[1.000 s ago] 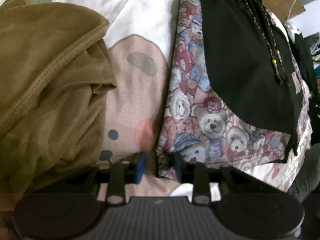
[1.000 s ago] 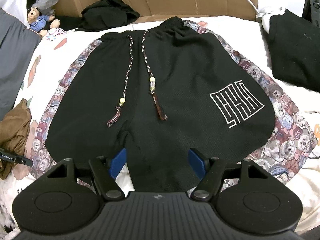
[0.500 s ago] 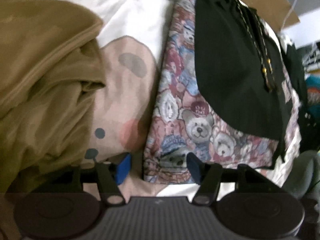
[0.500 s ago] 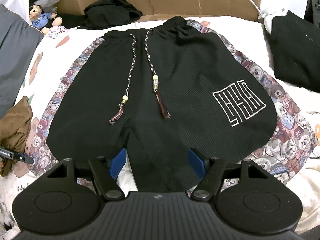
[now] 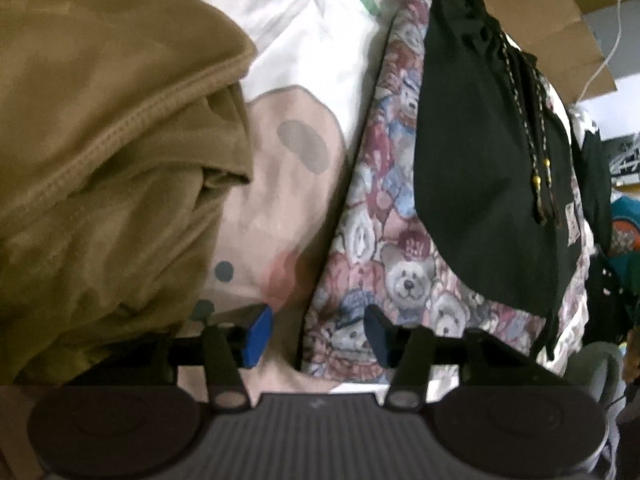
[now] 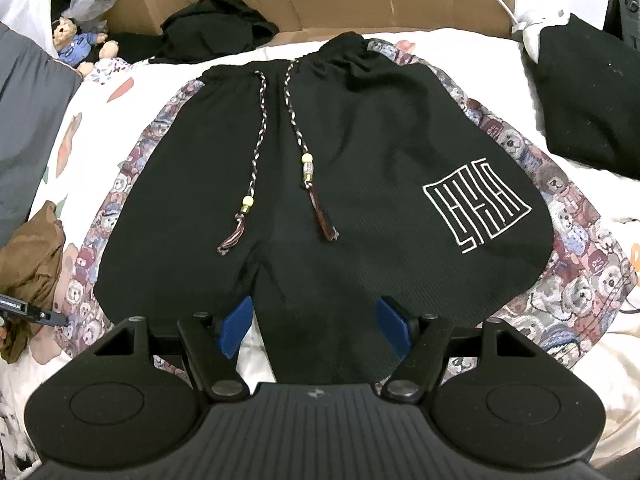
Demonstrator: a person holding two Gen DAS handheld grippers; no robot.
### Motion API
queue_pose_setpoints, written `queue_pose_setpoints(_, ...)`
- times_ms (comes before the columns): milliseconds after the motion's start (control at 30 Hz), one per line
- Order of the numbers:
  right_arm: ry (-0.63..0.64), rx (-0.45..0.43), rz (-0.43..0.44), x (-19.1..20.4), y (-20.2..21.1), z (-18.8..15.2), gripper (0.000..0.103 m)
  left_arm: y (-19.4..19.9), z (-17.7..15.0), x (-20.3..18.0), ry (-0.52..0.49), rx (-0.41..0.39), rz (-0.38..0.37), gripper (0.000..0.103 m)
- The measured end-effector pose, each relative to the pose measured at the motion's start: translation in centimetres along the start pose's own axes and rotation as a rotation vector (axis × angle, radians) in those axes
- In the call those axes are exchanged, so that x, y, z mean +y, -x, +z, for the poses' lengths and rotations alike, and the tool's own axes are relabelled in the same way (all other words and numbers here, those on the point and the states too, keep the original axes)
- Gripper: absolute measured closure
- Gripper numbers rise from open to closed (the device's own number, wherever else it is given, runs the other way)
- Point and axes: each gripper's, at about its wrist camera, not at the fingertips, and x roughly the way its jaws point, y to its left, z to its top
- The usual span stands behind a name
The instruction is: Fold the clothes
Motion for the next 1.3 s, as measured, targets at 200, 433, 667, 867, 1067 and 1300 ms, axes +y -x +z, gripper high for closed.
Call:
queue_pose_setpoints(200, -0.025, -0.013, 0.015, -0.2, 0.2, 0.3, 0.03, -0.9, 0.6, 0.7, 0.01, 0.009, 0.008, 0.068)
queue_pose_setpoints(433, 0.008, -0.015, 0.025, 0.8, 0.0, 0.8, 0.03, -1.1, 0.4, 0.5, -0.026, 0.018, 0.01, 0.079)
queue_pose_setpoints(667, 0.035, 0.017, 0.007, 1.8, -0.6, 0.4, 0.03, -0.5, 0.6, 0.5, -0.049, 0.022, -0.031, 0.098)
queue_pose_setpoints(867, 0.051, 0.011, 0.016, 2.6, 0.0, 0.5, 0.03, 1.1, 1.4, -1.3, -0.071, -0.022, -0.051, 0.098)
queue_pose_setpoints(1067, 0.09, 0.014, 0.055, 4.9, -0.2, 0.7, 0.03, 0.9, 1.8, -4.9, -0.131, -0.027, -0.078, 0.099)
queue_pose_setpoints(1300, 0.157, 0.029, 0.112, 8.3, -1.0, 0.9, 0.03, 0.6, 2.3, -10.5, -0.203, -0.037, -0.145, 0.099)
